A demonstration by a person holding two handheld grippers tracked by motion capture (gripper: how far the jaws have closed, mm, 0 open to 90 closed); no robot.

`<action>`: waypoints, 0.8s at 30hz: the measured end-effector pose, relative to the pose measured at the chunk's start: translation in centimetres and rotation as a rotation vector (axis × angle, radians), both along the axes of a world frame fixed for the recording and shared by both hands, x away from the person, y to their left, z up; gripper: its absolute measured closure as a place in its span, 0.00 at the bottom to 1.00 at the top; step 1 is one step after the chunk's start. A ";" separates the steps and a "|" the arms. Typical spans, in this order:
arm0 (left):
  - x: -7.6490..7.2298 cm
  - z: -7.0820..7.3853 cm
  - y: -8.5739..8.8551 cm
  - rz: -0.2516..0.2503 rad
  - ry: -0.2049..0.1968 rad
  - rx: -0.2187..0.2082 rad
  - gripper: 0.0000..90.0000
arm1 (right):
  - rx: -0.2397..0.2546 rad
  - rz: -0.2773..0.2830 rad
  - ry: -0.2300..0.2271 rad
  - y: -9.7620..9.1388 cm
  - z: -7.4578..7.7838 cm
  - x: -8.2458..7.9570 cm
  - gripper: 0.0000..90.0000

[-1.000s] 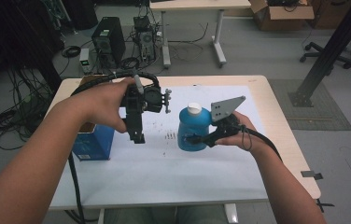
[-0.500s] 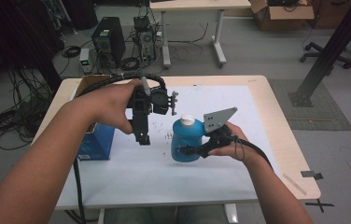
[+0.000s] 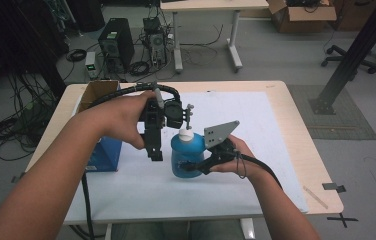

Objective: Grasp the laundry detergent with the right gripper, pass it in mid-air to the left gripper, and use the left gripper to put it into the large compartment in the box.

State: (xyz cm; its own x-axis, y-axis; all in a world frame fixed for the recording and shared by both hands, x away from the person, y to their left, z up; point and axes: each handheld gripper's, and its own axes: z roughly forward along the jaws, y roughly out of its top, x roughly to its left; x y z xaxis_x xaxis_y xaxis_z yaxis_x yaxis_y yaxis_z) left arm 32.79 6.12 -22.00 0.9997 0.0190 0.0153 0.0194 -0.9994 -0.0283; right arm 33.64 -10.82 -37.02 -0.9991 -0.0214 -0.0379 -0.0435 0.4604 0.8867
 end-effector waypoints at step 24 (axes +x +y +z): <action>-0.4 -1.3 -0.8 -0.005 0.015 -0.001 0.00 | -0.021 -0.007 0.001 4.1 -0.2 -0.3 0.50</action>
